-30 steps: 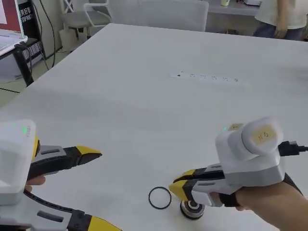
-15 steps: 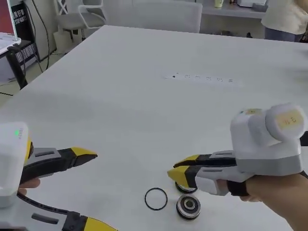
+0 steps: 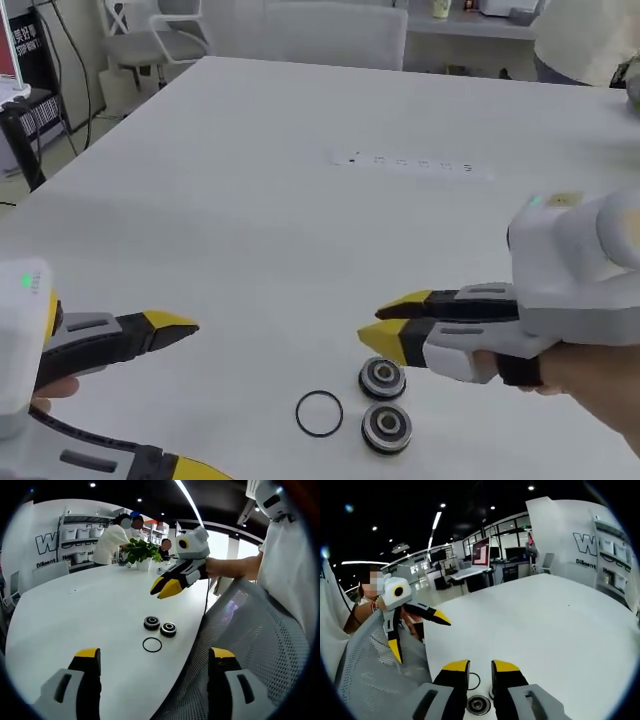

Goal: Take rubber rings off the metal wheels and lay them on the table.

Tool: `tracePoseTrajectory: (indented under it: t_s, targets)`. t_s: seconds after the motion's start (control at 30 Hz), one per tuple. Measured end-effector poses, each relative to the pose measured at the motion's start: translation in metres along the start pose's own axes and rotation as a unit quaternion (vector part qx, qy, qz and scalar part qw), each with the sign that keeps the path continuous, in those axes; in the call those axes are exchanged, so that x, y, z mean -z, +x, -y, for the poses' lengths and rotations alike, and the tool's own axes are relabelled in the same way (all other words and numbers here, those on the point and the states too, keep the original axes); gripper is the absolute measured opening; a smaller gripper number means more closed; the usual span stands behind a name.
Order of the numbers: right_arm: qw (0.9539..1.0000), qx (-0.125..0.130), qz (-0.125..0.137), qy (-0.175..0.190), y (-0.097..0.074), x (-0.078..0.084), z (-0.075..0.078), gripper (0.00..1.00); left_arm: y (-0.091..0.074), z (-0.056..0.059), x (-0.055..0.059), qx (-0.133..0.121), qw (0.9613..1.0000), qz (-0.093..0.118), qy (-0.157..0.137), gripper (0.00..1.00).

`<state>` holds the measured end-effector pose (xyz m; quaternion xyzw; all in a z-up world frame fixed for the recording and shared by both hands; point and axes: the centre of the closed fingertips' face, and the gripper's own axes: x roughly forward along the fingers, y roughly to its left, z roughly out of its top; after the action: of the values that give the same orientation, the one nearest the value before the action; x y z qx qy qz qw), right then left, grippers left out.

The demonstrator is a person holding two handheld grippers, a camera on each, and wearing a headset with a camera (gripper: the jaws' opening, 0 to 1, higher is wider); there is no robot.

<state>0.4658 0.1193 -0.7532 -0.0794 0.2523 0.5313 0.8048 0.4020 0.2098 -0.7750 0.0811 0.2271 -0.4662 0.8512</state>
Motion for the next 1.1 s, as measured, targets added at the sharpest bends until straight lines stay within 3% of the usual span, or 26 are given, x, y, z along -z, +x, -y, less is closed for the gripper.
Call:
tracePoseTrajectory:
  t_s: [0.5,0.77,1.1]
  targets:
    - [0.9986,0.032,0.042,0.011,-0.026,-0.012,0.020,0.17,0.000,0.002,0.000,0.004,1.0000,-0.001,0.002,0.87]
    - [0.9981,0.037,0.048,0.013,-0.036,-0.007,0.026,0.18,0.001,0.002,0.001,0.006,1.0000,-0.004,0.002,0.87]
    - [0.9991,0.028,0.032,0.002,-0.034,0.010,0.028,0.21,0.001,0.002,0.002,0.006,1.0000,-0.005,0.000,0.87]
